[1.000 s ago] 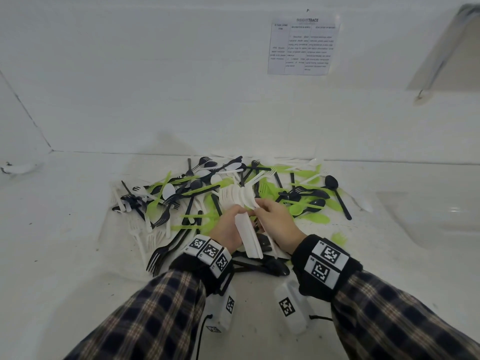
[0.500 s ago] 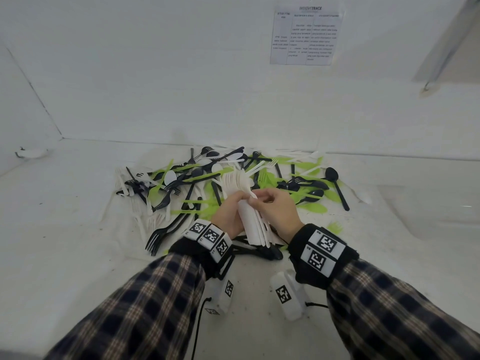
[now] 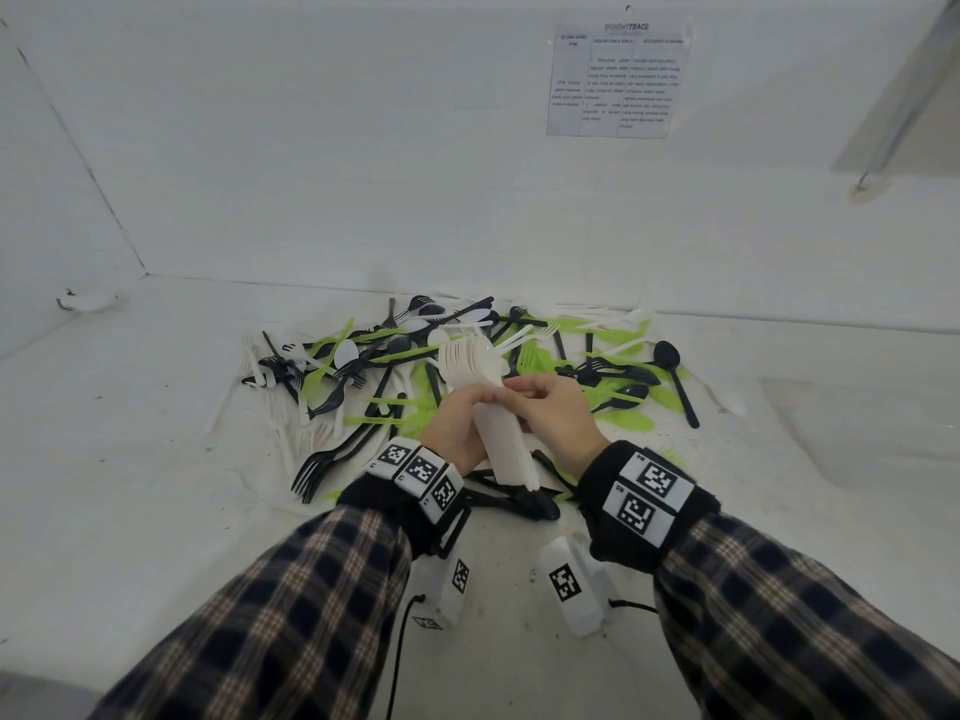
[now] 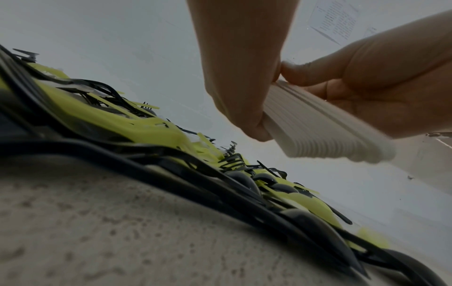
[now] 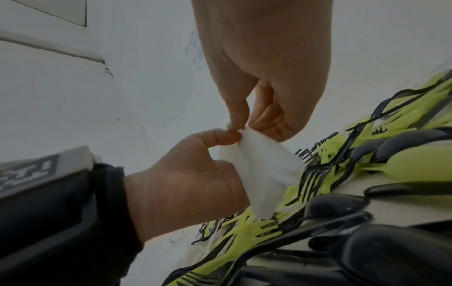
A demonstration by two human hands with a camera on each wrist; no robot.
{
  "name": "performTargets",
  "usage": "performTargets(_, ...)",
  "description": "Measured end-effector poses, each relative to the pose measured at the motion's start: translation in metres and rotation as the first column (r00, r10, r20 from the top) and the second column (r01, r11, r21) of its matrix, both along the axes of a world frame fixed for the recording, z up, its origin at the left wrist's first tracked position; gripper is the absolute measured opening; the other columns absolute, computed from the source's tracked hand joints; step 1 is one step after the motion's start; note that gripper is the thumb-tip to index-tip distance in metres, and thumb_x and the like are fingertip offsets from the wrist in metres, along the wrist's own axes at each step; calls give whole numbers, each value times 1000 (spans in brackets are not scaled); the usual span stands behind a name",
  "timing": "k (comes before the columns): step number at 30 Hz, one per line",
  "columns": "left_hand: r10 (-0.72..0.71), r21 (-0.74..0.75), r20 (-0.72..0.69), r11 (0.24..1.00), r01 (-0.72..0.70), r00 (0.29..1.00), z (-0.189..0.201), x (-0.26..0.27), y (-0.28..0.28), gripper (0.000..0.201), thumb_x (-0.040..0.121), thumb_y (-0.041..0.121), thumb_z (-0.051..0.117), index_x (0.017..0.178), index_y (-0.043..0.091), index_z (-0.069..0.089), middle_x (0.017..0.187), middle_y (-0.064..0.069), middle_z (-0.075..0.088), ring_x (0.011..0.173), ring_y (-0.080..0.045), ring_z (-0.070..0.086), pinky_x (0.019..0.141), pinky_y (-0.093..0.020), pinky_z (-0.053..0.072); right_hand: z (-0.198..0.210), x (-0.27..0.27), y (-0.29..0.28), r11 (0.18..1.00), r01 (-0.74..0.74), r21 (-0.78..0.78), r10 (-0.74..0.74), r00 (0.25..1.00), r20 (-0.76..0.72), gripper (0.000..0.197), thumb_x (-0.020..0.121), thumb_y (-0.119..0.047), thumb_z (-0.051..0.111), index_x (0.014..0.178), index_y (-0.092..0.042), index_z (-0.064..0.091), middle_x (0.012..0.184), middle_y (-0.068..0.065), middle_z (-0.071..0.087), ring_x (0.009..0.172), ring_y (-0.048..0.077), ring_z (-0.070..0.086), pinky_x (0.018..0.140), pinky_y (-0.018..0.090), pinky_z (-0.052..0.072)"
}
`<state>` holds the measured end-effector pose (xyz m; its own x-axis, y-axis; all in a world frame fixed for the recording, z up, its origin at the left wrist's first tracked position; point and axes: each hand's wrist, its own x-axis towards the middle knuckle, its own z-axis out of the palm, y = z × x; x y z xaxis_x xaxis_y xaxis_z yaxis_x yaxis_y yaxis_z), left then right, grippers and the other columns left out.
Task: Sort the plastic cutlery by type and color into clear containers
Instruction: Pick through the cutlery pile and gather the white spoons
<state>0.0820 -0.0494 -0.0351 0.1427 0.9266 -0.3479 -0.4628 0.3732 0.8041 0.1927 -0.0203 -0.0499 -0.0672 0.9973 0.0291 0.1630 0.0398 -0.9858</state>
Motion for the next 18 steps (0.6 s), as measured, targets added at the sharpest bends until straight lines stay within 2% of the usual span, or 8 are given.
performTargets(3, 2, -6, 12, 1000, -2, 1000, -1, 0, 1, 41, 93, 9, 32, 121, -8, 57, 99, -13, 68, 75, -19, 67, 72, -34, 51, 3, 2, 0, 1000, -1, -3, 1, 1000, 11, 18, 77, -17, 75, 91, -9, 67, 75, 3, 63, 77, 18, 62, 77, 35, 54)
performTargets(5, -19, 2, 28, 1000, 19, 999, -2, 0, 2, 39, 93, 12, 29, 107, -4, 62, 86, -10, 72, 67, -17, 69, 64, -31, 52, 5, 3, 1, 1000, -11, 0, 11, 1000, 12, 17, 77, -17, 76, 88, -9, 67, 73, 3, 62, 72, 16, 61, 71, 33, 55)
performTargets(7, -22, 9, 32, 1000, 21, 999, -2, 2, 3, 38, 93, 15, 28, 98, -1, 62, 80, -8, 73, 65, -17, 69, 60, -28, 52, 5, 4, 1, 1000, -28, 0, 28, 1000, -3, 16, 77, -14, 76, 89, -6, 67, 72, 4, 63, 68, 15, 61, 63, 27, 54)
performTargets(9, -5, 13, 23, 1000, 5, 1000, -3, 4, 4, 36, 94, 14, 29, 96, -2, 61, 78, -9, 73, 64, -17, 69, 57, -27, 54, 5, 6, 1, 999, -42, -16, 42, 999, -33, 19, 79, -11, 74, 93, -1, 67, 72, 4, 62, 64, 12, 60, 55, 20, 51)
performTargets(11, 22, 7, 18, 1000, -23, 1000, -3, 5, 3, 34, 96, 15, 31, 98, -2, 60, 75, -9, 72, 61, -17, 69, 58, -29, 54, 6, 6, 2, 999, -45, -25, 44, 998, -51, 18, 80, -11, 73, 93, -1, 67, 72, 4, 62, 63, 11, 59, 52, 17, 49)
performTargets(12, 31, 4, 18, 1000, -31, 999, -3, 5, 4, 33, 96, 16, 32, 102, -3, 60, 77, -9, 72, 61, -16, 69, 58, -29, 54, 5, 5, 2, 999, -38, -17, 37, 998, -44, 15, 80, -13, 73, 91, -5, 66, 72, 3, 62, 64, 12, 59, 55, 19, 51)
performTargets(15, 61, 1, 44, 998, -61, 997, -3, 2, 4, 37, 97, 17, 34, 119, -3, 56, 88, -10, 69, 67, -17, 67, 63, -31, 51, 4, 1, 4, 1000, -8, 13, 8, 999, -37, 12, 81, -16, 72, 89, -11, 66, 76, 4, 63, 75, 19, 61, 74, 35, 54)
performTargets(18, 52, 4, 73, 999, -52, 996, -3, -3, 6, 39, 97, 17, 31, 122, -3, 55, 94, -12, 66, 77, -19, 63, 71, -34, 48, 5, -6, 5, 999, 2, 34, -1, 1000, -13, 10, 82, -17, 70, 90, -12, 65, 73, 1, 60, 76, 19, 59, 78, 38, 53)
